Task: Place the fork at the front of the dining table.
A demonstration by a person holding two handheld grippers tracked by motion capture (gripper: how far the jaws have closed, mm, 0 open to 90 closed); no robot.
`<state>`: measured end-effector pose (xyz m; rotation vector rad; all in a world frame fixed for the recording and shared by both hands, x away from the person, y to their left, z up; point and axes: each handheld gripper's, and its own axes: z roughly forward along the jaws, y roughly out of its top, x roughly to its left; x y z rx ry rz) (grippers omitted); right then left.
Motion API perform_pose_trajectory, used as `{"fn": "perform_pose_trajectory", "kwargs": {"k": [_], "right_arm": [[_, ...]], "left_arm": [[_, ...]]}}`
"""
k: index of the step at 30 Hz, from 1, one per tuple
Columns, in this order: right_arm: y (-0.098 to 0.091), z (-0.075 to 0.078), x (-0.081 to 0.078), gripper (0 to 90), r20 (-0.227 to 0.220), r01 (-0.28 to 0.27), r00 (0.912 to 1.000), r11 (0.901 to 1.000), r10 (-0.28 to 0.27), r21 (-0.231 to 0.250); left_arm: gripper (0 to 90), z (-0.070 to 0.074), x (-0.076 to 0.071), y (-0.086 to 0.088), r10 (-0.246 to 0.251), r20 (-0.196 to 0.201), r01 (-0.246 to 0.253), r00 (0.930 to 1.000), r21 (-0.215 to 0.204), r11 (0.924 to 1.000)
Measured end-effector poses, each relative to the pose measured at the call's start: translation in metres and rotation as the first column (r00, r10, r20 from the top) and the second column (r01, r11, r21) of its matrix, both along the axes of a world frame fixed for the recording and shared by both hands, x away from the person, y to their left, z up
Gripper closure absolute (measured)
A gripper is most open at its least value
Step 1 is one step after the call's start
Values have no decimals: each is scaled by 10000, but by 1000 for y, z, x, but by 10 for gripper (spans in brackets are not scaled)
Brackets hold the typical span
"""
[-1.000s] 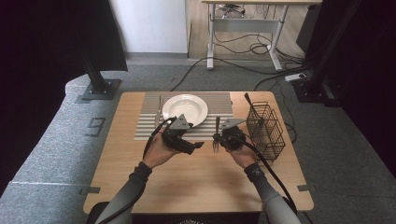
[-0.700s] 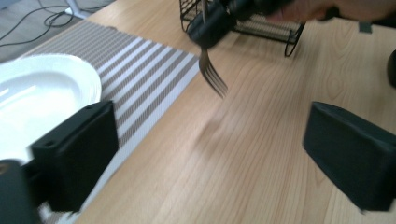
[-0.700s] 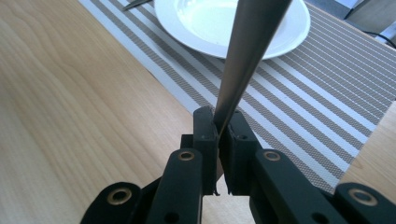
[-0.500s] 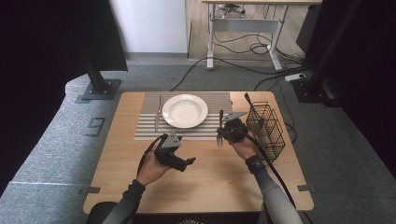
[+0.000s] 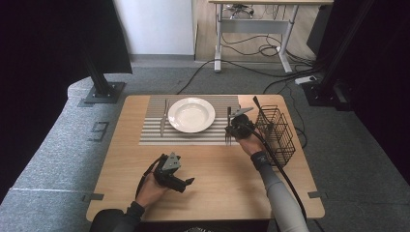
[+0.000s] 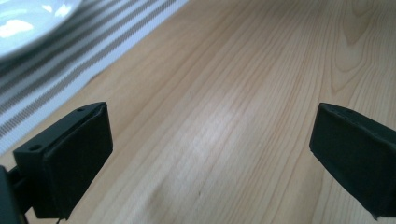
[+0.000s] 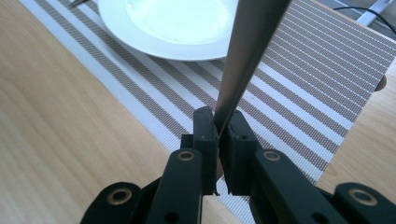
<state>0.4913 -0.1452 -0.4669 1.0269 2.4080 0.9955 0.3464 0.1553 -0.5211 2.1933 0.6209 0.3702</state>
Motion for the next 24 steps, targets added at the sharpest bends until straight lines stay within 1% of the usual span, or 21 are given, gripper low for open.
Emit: {"fn": "perform_pose_trajectory", "kwargs": {"k": [1,2,3,4,5,6,7,11,12,13,14,17,18,19,20,24], "right_arm": [[1,-1,5,843,-66,58,10000,10000,-59,-54],[1,-1,5,843,-66,58,10000,10000,-59,-54],[1,-3,10,843,-123,156,9998,9998,-158,-100],[2,-4,12,844,-175,212,9996,9997,-214,-106],[2,-4,12,844,-175,212,9996,9997,-214,-106],[2,-5,16,844,-232,283,9993,9995,-286,-128],[2,-6,19,844,-240,311,9992,9994,-314,-138],[2,-9,25,844,-332,440,9985,9990,-443,-103],[1,-11,29,844,-384,496,9980,9987,-501,-129],[2,-12,31,844,-396,524,9978,9985,-531,-183],[2,-12,33,844,-407,556,9976,9981,-566,-252],[2,-14,37,844,-461,604,9970,9976,-619,-328],[2,-16,40,844,-486,666,9965,9972,-682,-342],[2,-16,40,844,-486,666,9965,9972,-682,-342],[2,-17,44,844,-506,720,9960,9969,-735,-315],[3,-19,48,848,-516,862,9948,9957,-878,-342]], "left_arm": [[0,-5,-2,2,29,-99,-28,9999,74,10000],[0,-5,-2,2,29,-99,-28,9999,74,10000],[0,-9,-3,3,19,-212,-14,9998,214,9998],[0,-9,-3,3,19,-212,-14,9998,214,9998],[0,-12,-3,3,-14,-247,22,9997,329,9995],[0,-16,-3,4,-56,-322,72,9995,498,9987],[0,-17,-2,3,-87,-372,108,9993,568,9983],[0,-22,-1,2,-147,-522,181,9985,654,9977],[0,-25,-1,1,-167,-548,211,9984,814,9965],[0,-25,-1,1,-167,-548,211,9984,814,9965],[0,-26,-1,0,-159,-557,219,9983,1076,9940],[0,-26,-1,-1,-167,-514,222,9985,1090,9938],[0,-27,-1,-1,-152,-570,216,9983,1138,9933],[0,-27,-1,-1,-152,-570,216,9983,1138,9933],[0,-27,0,-1,-145,-601,218,9981,1230,9922],[0,-27,-1,-2,-172,-585,248,9981,1322,9909]]}}
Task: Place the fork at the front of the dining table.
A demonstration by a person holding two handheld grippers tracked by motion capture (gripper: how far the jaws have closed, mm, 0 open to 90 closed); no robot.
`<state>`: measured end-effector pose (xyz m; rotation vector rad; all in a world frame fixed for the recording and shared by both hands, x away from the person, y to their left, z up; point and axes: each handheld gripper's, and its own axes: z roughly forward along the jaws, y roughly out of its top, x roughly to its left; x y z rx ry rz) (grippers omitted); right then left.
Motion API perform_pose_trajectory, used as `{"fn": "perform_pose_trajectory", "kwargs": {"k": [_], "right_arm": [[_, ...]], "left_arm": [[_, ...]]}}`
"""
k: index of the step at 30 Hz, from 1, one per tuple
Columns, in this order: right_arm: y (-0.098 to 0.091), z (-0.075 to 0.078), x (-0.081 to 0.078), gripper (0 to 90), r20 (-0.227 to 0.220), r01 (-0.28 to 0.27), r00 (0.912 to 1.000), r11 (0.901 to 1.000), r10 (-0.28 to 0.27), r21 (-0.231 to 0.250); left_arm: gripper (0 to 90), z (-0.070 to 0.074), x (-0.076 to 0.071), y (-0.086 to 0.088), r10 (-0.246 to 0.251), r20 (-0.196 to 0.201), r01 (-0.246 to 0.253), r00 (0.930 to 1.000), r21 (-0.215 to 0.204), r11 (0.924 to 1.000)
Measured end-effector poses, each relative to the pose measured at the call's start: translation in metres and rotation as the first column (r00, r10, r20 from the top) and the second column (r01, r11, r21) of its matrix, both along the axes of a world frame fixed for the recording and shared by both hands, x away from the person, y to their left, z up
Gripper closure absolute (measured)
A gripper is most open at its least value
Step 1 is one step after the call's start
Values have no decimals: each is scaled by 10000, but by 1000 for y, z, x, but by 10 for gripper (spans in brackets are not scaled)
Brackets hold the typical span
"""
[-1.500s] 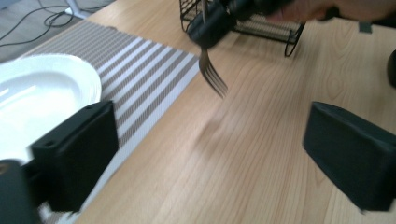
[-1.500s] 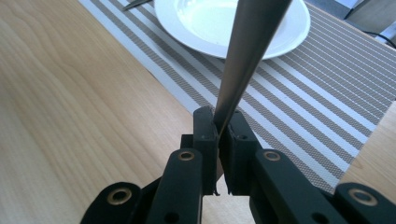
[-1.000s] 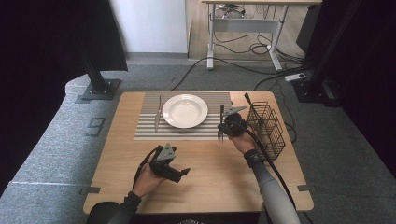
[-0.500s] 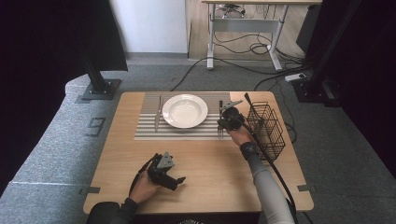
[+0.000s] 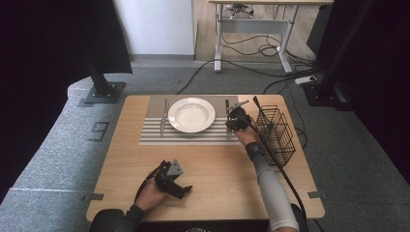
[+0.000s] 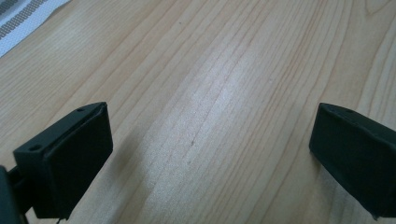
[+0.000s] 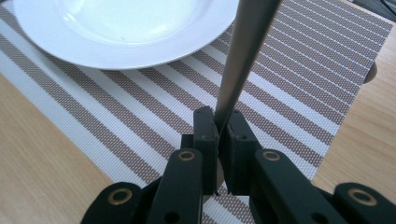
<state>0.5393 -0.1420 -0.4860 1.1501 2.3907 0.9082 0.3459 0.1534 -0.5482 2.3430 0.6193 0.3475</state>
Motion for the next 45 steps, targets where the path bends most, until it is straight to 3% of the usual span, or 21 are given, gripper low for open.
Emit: {"fn": "perform_pose_trajectory", "kwargs": {"k": [7,14,27,41,45], "right_arm": [[2,-8,9,859,-124,391,9991,9991,-393,-159],[4,-25,21,856,-386,865,9954,9957,-878,-339],[10,-43,31,854,-404,1242,9911,9905,-1266,-588],[15,-43,31,822,-196,1024,9944,9936,-1035,-466],[13,-38,31,756,-220,1007,9946,9941,-1016,-403]], "left_arm": [[0,0,0,0,-57,-43,57,10000,-4,10000],[4,0,0,0,-121,-100,120,9999,-17,9999],[11,0,1,1,-124,-209,122,9997,-63,9999],[21,0,1,1,-146,-306,143,9994,-100,9998],[21,0,1,1,-144,-316,141,9994,-101,9999]]}}
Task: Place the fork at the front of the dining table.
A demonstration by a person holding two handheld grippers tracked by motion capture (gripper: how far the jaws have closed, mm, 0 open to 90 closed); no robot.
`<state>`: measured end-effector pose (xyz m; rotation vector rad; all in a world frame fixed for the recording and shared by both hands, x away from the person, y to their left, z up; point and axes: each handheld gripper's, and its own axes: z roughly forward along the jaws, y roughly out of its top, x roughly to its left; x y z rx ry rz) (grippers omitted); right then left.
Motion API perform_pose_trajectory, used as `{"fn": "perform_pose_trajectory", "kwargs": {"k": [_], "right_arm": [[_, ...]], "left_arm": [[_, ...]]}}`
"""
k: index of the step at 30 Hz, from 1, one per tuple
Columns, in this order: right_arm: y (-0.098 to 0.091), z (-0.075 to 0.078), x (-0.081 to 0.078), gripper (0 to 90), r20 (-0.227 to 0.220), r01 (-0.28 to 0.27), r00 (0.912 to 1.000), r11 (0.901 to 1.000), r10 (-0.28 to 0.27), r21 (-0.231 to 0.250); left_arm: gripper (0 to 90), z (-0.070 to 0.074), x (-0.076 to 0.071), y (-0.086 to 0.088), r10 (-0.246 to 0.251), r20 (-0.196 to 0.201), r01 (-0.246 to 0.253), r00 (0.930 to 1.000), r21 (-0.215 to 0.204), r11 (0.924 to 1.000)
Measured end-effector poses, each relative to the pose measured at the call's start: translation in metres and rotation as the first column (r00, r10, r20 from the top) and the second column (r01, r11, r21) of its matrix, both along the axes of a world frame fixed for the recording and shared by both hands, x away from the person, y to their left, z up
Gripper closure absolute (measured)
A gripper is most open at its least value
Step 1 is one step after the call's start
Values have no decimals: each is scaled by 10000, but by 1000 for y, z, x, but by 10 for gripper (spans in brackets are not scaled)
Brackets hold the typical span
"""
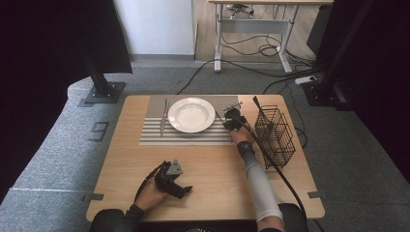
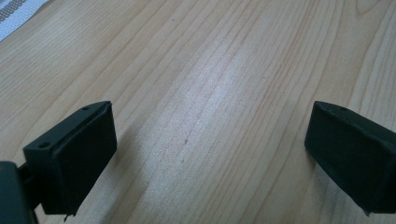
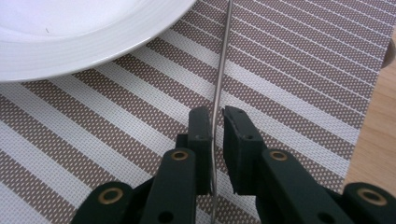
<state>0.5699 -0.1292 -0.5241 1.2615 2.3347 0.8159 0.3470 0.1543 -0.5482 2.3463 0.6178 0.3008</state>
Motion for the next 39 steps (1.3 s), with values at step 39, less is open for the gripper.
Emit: {"fn": "perform_pose_trajectory", "kwargs": {"k": [39], "right_arm": [[-33,20,-47,475,-132,996,9949,9946,-1000,-279]], "left_arm": [[38,0,3,0,56,-389,-61,9992,-136,9999]]}}
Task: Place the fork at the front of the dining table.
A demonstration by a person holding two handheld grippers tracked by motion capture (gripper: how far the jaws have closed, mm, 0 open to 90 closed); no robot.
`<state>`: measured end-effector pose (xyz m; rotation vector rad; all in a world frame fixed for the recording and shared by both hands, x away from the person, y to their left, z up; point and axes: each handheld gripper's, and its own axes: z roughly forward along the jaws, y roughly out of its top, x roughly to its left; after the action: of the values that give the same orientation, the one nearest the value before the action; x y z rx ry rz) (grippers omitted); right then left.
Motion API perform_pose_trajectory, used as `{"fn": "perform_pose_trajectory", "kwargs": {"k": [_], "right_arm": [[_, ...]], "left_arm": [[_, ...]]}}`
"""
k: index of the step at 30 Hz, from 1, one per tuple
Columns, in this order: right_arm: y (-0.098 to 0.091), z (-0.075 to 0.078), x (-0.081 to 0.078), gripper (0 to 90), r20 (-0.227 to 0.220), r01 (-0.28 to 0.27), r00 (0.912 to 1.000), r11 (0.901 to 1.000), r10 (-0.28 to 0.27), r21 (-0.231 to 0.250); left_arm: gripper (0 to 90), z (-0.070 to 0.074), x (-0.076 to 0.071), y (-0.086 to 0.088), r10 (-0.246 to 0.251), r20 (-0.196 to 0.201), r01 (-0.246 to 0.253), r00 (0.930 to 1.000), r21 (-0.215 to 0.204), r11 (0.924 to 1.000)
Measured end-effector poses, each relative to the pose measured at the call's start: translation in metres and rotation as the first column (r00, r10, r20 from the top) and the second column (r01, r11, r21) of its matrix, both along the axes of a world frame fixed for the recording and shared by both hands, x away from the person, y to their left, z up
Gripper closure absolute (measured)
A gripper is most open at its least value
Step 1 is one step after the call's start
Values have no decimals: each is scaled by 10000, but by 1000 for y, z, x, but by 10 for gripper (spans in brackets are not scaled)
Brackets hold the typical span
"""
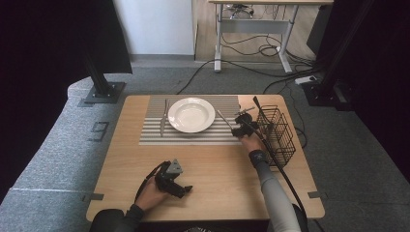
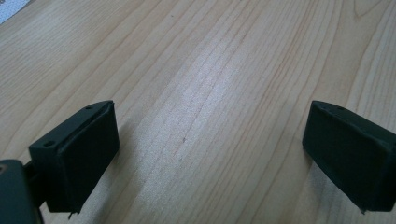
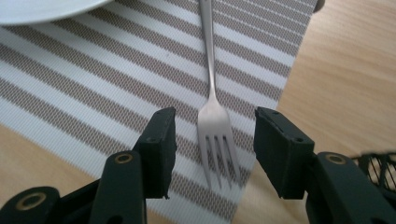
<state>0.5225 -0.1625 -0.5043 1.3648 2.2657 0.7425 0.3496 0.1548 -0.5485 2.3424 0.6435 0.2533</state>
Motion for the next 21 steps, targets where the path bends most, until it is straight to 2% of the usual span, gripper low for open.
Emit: {"fn": "perform_pose_trajectory", "kwargs": {"k": [3,5,6,7,8,11,12,15,18,20,21], "right_arm": [[-2,-3,-7,461,-164,40,9999,10000,-41,-43],[-1,-6,-10,451,-265,49,9996,9996,-57,-280],[1,-9,-11,470,-451,-78,9990,9998,70,-188],[1,-9,-11,470,-451,-78,9990,9998,70,-188],[4,-13,-12,516,-600,-170,9981,9998,163,-113],[9,-16,-13,546,-640,-420,9971,9991,420,21],[9,-16,-13,546,-640,-420,9971,9991,420,21],[19,-19,-17,560,-601,-944,9936,9952,957,248],[30,-20,-21,540,-532,-1636,9847,9853,1661,485],[32,-19,-22,522,-437,-1803,9821,9818,1830,589],[32,-11,-25,505,-66,-2005,9795,9776,2014,638]], "left_arm": [[41,0,0,0,-1,-5,1,10000,-5,10000],[41,0,0,0,0,3,0,10000,-3,10000],[42,0,0,0,-2,-7,2,10000,-2,10000],[42,0,0,0,-2,-7,2,10000,-2,10000],[42,0,0,0,-5,-11,5,10000,-5,10000],[43,0,0,0,-10,-27,10,10000,-11,10000],[44,0,0,0,-10,-27,10,10000,-11,10000],[45,0,0,0,-13,-19,12,10000,-25,10000],[48,0,0,0,-2,-27,1,10000,-47,10000],[49,0,0,0,-1,-24,1,10000,-50,10000],[51,0,0,0,-1,-27,1,10000,-55,10000]]}}
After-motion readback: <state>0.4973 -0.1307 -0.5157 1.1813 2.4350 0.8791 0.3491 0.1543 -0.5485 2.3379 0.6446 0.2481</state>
